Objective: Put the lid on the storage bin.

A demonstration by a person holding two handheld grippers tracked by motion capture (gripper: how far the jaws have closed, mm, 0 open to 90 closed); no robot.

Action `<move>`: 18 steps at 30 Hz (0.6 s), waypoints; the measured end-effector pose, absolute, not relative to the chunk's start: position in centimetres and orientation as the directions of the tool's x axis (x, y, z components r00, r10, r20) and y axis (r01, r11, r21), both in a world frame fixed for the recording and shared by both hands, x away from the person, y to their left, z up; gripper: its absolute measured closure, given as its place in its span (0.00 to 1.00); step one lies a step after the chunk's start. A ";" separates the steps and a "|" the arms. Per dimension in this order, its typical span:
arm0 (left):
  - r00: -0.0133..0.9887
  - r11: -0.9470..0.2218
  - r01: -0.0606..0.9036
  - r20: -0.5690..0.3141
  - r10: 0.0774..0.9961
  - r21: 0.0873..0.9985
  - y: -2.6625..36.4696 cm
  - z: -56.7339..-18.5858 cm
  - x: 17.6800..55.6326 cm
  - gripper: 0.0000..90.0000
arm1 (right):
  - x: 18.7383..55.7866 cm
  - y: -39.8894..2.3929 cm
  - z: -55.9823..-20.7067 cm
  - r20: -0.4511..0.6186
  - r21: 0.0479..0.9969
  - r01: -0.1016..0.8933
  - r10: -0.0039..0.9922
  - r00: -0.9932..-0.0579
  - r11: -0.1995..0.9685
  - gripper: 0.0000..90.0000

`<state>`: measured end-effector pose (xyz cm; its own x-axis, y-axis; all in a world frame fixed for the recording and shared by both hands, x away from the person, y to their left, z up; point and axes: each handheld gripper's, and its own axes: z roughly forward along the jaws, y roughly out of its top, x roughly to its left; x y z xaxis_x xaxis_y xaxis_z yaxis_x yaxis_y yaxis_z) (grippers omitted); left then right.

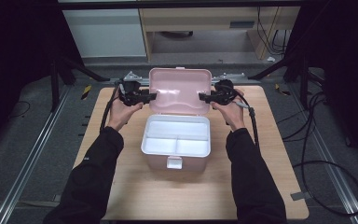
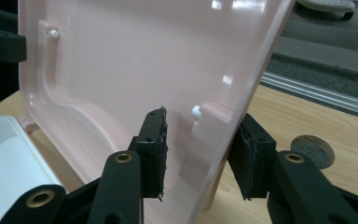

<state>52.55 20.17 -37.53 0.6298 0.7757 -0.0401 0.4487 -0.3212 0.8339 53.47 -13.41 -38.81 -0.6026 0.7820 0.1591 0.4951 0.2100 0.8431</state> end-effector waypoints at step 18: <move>0.654 -0.300 0.450 -0.081 0.752 0.841 20.0 -37.7 52.2 0.57 | 52.7 -13.3 -38.2 0.114 0.838 0.482 0.780 -0.615 0.257 0.63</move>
